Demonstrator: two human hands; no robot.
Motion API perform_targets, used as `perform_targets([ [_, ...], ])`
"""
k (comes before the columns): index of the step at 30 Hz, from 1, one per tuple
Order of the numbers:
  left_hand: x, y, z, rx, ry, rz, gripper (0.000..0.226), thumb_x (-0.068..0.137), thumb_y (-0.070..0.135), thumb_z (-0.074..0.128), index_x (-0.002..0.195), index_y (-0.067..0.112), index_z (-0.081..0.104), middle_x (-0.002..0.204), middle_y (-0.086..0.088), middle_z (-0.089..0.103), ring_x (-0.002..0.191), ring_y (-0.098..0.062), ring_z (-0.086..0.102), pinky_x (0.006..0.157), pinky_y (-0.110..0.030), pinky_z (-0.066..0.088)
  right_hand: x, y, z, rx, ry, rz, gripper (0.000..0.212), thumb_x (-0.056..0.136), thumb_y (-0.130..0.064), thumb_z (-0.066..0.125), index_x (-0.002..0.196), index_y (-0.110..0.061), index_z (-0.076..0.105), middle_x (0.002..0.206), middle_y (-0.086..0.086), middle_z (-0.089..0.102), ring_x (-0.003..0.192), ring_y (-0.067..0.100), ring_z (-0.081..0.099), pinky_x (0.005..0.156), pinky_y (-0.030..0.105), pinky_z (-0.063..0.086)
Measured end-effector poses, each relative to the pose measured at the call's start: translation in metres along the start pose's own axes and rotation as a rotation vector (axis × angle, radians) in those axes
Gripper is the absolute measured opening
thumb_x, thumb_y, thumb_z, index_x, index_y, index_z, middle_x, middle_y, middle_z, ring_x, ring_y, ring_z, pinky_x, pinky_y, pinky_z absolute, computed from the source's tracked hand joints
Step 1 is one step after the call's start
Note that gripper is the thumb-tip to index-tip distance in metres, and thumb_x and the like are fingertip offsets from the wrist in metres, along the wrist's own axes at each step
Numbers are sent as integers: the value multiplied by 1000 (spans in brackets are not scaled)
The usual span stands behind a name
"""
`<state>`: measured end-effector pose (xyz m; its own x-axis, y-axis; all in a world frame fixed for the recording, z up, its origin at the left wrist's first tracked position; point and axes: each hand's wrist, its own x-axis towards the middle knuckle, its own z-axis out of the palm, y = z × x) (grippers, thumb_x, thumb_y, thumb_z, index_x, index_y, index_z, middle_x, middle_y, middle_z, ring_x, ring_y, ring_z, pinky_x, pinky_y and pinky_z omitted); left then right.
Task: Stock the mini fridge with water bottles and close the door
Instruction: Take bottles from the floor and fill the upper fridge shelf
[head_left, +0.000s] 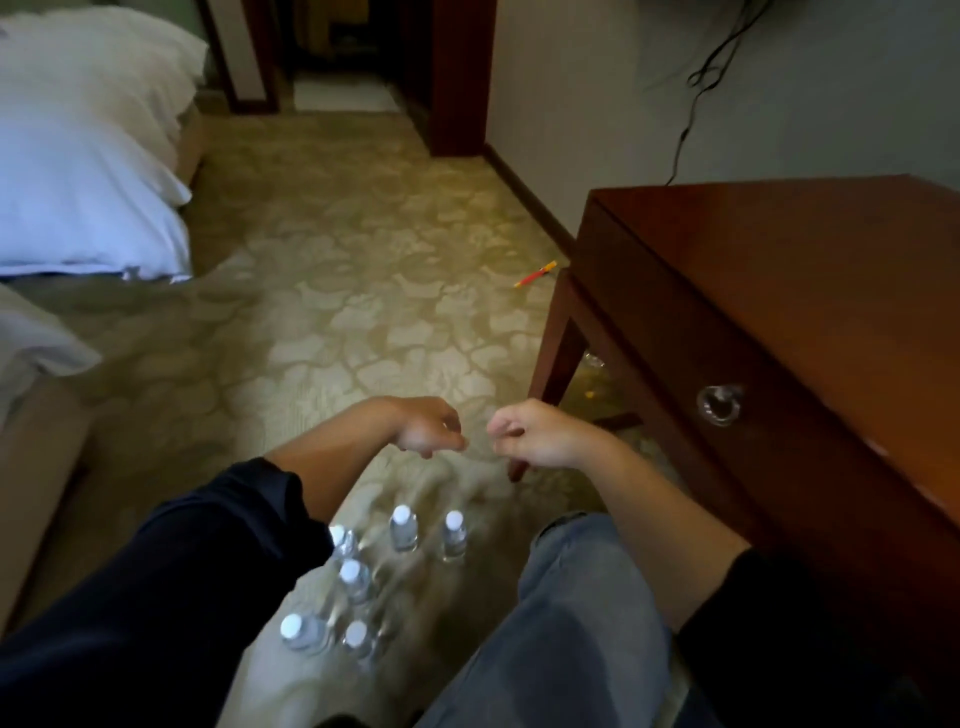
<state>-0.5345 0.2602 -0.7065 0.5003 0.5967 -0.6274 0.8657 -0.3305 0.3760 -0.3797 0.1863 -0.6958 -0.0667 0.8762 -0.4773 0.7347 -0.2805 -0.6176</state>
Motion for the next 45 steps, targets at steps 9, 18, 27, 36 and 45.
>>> perform_targets([
  [9, 74, -62, 118, -347, 93, -142, 45, 95, 29, 48, 134, 8, 44, 141, -12, 44, 127, -25, 44, 102, -30, 35, 69, 79, 103, 187, -24, 163, 21, 91, -11, 54, 109, -4, 62, 95, 15, 63, 88, 27, 61, 71, 31, 49],
  [18, 154, -78, 191, -509, 236, -315, 43, 91, 16, 56, 131, 5, 48, 135, -16, 51, 122, -28, 50, 99, -33, 40, 112, 128, 134, 307, -56, 377, 33, 89, -15, 54, 123, -16, 54, 117, 9, 61, 105, 29, 59, 88, 36, 51],
  [27, 215, -88, 232, -577, 202, -406, 69, 86, 16, 61, 145, 13, 25, 145, -19, 37, 127, -34, 45, 101, -42, 44, 158, 157, 120, 324, -49, 434, 26, 94, -12, 49, 119, -7, 52, 83, -1, 49, 84, 21, 51, 79, 37, 48],
  [36, 283, -91, 237, -495, 226, -369, 70, 81, 19, 69, 139, 10, 32, 139, -19, 32, 123, -35, 44, 99, -36, 39, 176, 185, 125, 302, -87, 493, 41, 94, -18, 49, 135, -15, 42, 125, 7, 56, 107, 23, 54, 78, 27, 40],
  [45, 290, -94, 247, -381, 340, -393, 27, 85, 7, 59, 109, 0, 49, 117, -18, 50, 98, -28, 53, 71, -29, 36, 164, 211, 126, 269, -47, 534, 41, 93, -23, 53, 133, -18, 46, 125, 8, 57, 109, 25, 57, 79, 31, 45],
])
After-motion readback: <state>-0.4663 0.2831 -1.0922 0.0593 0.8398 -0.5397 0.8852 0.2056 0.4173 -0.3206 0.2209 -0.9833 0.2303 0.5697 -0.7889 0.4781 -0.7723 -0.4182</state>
